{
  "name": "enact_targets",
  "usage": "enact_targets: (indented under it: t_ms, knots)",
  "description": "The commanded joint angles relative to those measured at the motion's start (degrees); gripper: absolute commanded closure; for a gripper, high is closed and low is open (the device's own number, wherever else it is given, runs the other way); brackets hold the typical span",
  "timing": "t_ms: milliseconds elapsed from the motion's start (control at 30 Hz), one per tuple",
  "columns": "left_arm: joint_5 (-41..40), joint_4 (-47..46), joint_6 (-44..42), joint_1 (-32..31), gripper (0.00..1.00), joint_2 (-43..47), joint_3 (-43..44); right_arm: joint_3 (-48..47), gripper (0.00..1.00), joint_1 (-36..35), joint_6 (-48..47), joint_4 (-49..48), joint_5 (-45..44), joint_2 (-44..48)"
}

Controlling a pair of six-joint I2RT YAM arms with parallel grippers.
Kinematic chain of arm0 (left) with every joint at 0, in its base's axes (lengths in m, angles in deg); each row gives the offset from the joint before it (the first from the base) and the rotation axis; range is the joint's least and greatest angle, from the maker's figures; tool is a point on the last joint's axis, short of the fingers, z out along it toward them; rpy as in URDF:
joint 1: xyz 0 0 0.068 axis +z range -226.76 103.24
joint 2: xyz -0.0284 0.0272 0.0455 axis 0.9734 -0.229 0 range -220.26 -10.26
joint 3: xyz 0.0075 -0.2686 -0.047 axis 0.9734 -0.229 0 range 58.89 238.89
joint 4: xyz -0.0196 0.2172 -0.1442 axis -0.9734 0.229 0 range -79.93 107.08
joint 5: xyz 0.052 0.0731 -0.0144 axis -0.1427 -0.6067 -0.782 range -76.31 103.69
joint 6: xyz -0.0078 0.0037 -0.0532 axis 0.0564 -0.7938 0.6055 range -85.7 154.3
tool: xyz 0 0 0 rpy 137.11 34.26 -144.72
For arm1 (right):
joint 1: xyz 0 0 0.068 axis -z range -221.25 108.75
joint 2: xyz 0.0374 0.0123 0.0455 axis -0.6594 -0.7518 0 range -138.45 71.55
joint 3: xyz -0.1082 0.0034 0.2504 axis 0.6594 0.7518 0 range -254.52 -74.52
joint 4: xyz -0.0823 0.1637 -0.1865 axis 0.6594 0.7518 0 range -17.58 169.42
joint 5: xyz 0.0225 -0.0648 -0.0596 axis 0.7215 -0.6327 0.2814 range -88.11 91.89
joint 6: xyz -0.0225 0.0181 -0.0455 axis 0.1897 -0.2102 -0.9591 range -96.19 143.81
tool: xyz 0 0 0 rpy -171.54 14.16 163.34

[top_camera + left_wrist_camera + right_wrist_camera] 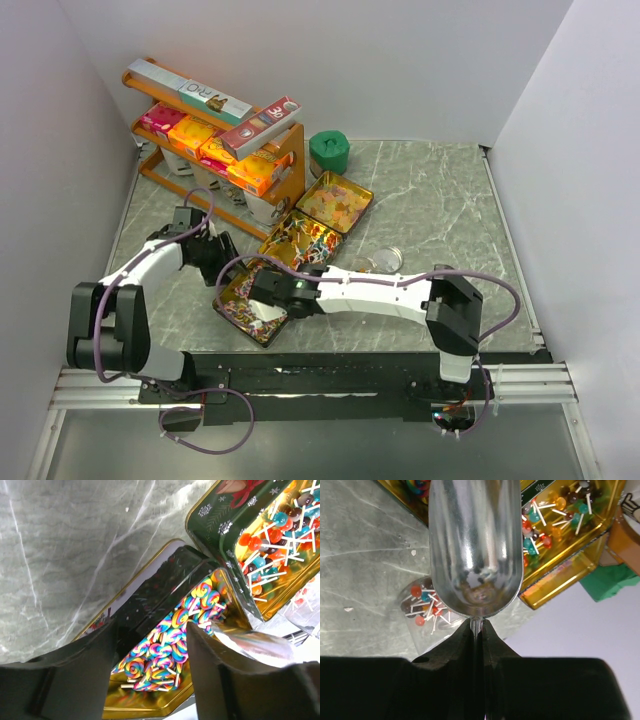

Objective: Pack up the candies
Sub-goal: Scoop the fake candies from the storage box.

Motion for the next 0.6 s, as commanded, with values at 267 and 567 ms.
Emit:
enact_targets:
  t_ms: [267,567]
  knots:
    - [3.34,-4.61,1.86,-0.82,0.57,-1.94,-0.95,-2.64,1.00,-4.06,1.72,0.03,6.51,-0.85]
    - [2.64,-5.75,2.92,-0.91,0.68,-2.29,-1.83,-6.42,1.00,-4.76,1.46,-0.24,13.55,-1.81]
